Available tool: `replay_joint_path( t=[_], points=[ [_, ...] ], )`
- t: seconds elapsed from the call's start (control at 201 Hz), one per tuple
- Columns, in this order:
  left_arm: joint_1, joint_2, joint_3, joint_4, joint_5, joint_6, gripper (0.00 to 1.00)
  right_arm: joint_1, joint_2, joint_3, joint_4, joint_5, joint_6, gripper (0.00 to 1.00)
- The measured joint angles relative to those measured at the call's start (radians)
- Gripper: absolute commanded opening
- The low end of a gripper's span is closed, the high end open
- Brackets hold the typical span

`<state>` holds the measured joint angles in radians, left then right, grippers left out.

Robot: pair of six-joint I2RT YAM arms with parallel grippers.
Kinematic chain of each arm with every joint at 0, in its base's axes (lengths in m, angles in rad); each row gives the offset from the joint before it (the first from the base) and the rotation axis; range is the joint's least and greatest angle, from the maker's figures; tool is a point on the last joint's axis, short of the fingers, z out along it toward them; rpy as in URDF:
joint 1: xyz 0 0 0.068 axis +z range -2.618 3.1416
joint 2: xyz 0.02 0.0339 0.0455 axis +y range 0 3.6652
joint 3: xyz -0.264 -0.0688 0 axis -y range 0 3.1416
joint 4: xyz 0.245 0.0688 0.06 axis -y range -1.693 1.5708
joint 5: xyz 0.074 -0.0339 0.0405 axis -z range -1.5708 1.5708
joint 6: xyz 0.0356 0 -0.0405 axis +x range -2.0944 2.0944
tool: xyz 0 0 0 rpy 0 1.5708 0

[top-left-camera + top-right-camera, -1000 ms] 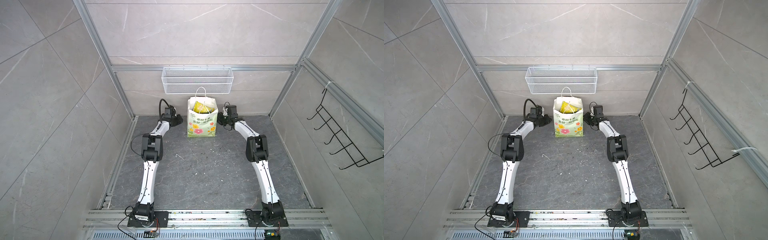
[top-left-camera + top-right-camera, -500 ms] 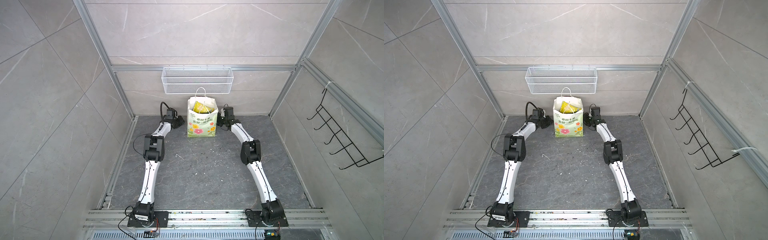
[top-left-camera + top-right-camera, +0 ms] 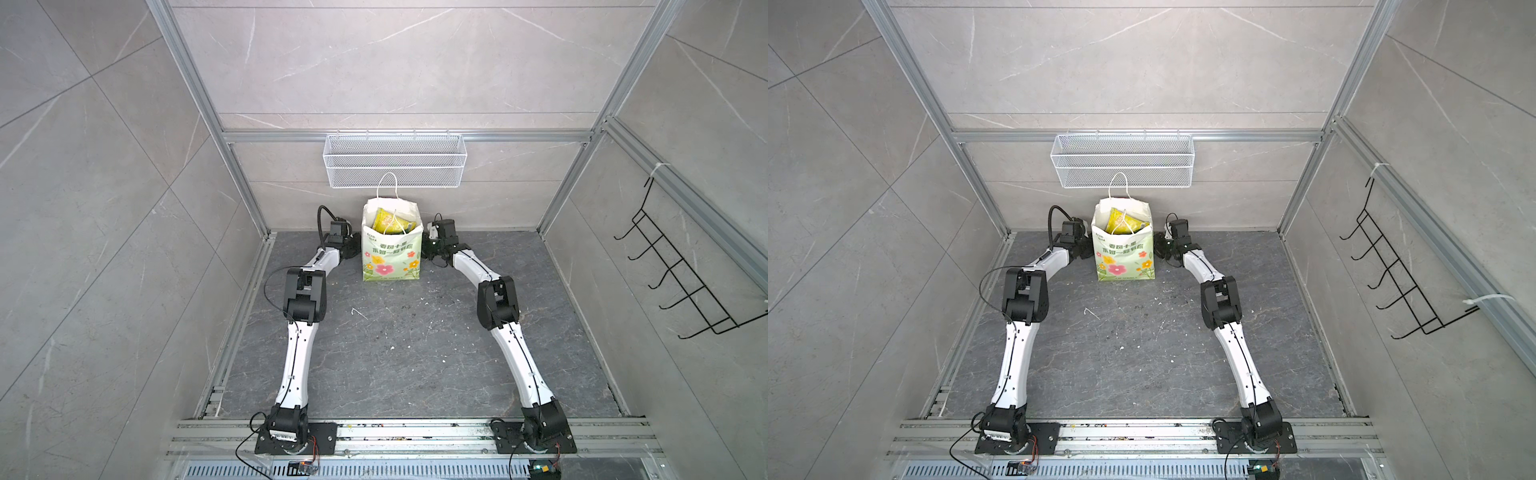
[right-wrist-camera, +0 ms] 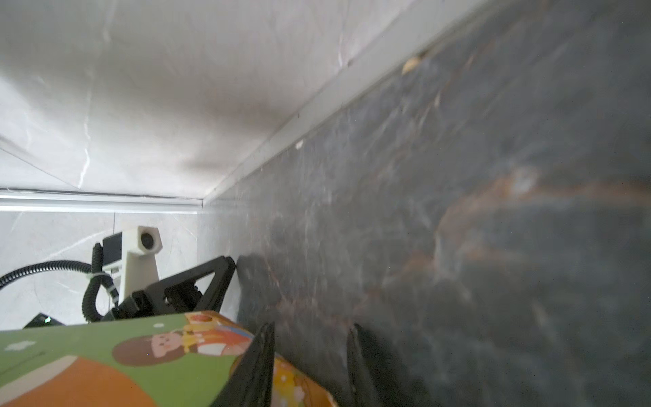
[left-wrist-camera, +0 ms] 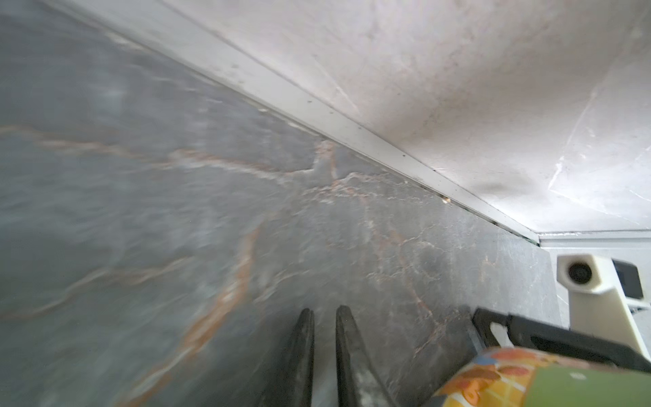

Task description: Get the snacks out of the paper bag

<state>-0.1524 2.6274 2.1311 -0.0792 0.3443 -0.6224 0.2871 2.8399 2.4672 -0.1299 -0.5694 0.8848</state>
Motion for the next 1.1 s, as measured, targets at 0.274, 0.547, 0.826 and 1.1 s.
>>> replay_joint_path(
  t=[0.274,0.547,0.826,1.1],
  points=[
    [0.014,-0.156,-0.274,0.076,-0.004,0.042,0.16,0.035,-0.168,-0.294,0.071,0.004,-0.018,0.37],
    [0.011,-0.333,-0.561,0.134,-0.019,0.074,0.13,0.043,-0.301,-0.521,0.138,0.009,-0.026,0.36],
    [-0.028,-0.475,-0.798,0.210,-0.060,0.075,0.13,0.042,-0.528,-0.886,0.310,0.042,-0.024,0.36],
    [-0.095,-0.497,-0.841,0.245,-0.093,0.077,0.13,0.040,-0.681,-1.201,0.446,0.100,-0.012,0.35]
  ],
)
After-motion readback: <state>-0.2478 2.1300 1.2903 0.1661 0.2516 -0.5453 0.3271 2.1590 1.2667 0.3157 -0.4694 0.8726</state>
